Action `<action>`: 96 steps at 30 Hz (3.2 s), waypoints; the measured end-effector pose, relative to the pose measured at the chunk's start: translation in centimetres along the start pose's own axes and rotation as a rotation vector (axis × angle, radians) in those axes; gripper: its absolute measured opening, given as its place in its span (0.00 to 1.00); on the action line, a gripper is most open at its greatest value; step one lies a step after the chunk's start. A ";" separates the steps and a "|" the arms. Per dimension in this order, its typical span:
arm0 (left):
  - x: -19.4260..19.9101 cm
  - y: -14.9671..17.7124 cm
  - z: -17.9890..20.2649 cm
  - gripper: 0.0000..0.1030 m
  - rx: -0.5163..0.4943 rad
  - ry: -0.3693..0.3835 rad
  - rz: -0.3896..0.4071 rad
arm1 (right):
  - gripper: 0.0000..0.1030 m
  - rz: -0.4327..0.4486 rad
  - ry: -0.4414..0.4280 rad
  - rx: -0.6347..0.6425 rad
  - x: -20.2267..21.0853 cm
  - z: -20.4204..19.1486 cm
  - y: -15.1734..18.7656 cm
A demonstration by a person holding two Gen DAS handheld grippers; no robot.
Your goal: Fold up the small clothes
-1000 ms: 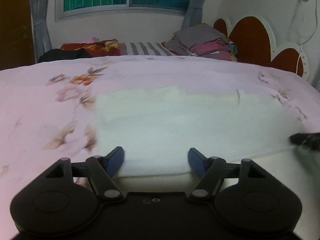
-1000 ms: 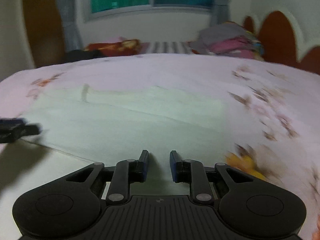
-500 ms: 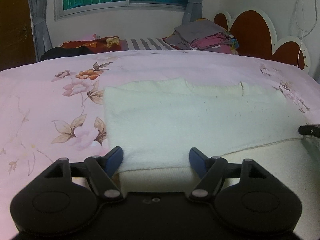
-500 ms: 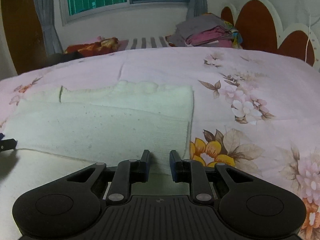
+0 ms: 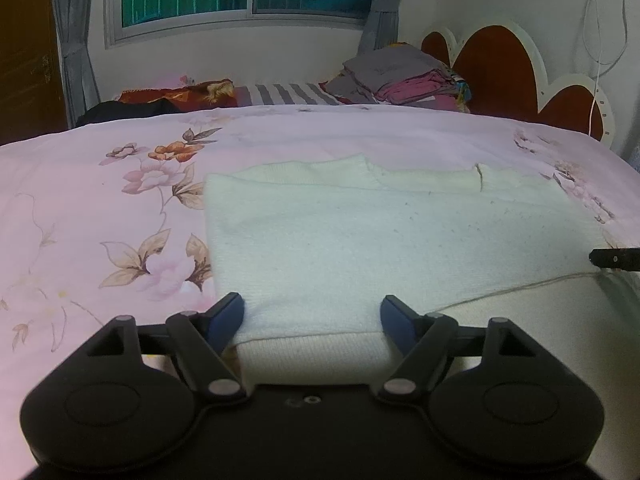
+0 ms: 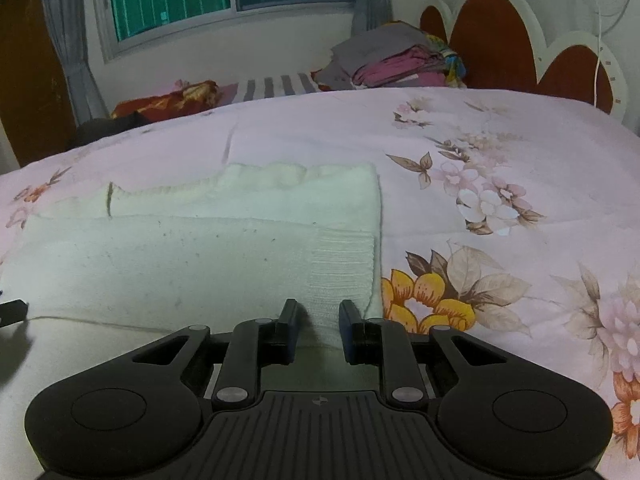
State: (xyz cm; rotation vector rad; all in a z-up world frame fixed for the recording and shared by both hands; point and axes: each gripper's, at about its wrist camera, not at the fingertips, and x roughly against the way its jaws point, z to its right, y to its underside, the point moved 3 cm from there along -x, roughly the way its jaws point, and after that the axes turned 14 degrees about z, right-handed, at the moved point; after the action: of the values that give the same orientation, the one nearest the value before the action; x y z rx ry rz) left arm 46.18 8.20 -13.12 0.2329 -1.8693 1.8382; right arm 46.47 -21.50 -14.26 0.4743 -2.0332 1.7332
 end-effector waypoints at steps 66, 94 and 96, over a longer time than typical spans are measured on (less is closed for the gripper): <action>29.6 14.7 -1.9 0.06 0.716 0.125 -0.021 | 0.02 -0.184 -0.472 -0.552 27.4 11.3 14.4; 2.1 -4.2 -8.1 0.06 0.686 0.167 0.014 | 0.02 -0.048 -0.365 -0.633 1.5 10.0 -5.9; 0.9 -4.2 -8.5 0.06 0.686 0.176 -0.004 | 0.02 -0.066 -0.351 -0.653 -0.1 10.3 -5.5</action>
State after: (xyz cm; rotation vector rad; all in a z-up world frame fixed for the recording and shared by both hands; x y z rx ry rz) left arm 49.28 16.36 -9.37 0.2913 -1.0669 2.3516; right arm 48.39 -32.59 -11.03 0.6393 -2.6250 0.8972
